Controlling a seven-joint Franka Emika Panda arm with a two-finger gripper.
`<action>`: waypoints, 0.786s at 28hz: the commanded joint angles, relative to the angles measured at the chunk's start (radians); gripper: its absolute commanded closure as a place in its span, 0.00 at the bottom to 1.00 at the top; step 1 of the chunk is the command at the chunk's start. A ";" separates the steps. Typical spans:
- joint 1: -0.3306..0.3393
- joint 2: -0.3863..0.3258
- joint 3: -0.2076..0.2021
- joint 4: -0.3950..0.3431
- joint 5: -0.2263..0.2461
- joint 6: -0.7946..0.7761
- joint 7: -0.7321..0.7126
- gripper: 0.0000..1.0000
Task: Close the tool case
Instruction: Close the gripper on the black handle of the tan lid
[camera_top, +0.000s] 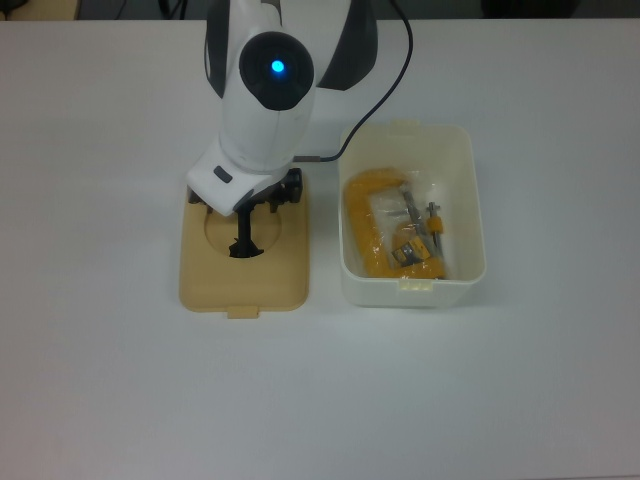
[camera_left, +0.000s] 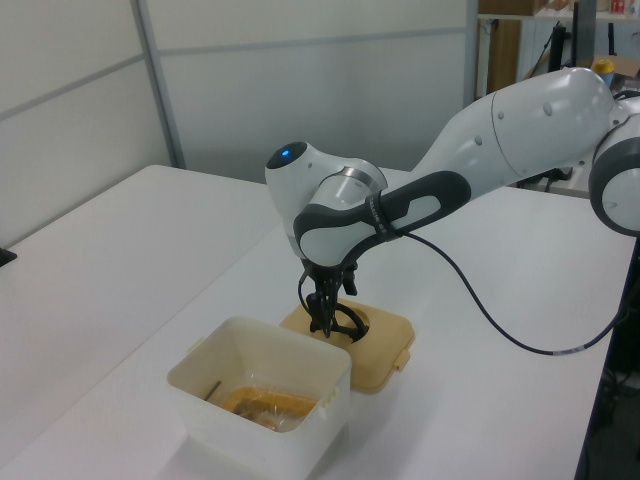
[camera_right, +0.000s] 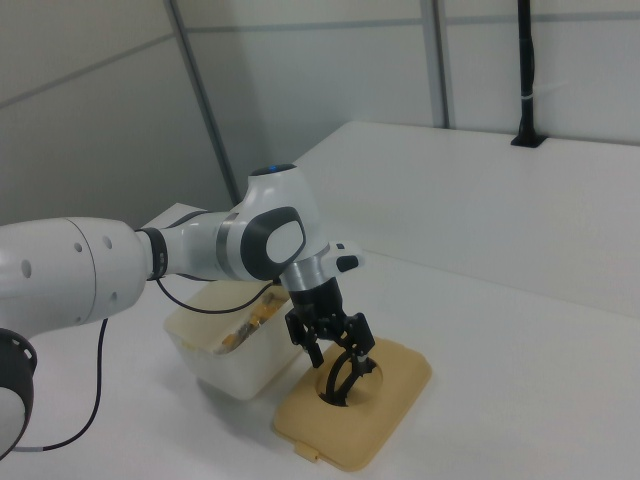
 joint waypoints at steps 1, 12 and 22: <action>-0.024 -0.012 0.031 -0.013 -0.010 0.029 0.033 0.84; -0.015 0.002 0.042 0.000 0.002 0.032 0.067 1.00; -0.015 0.007 0.040 0.027 0.008 0.031 0.068 1.00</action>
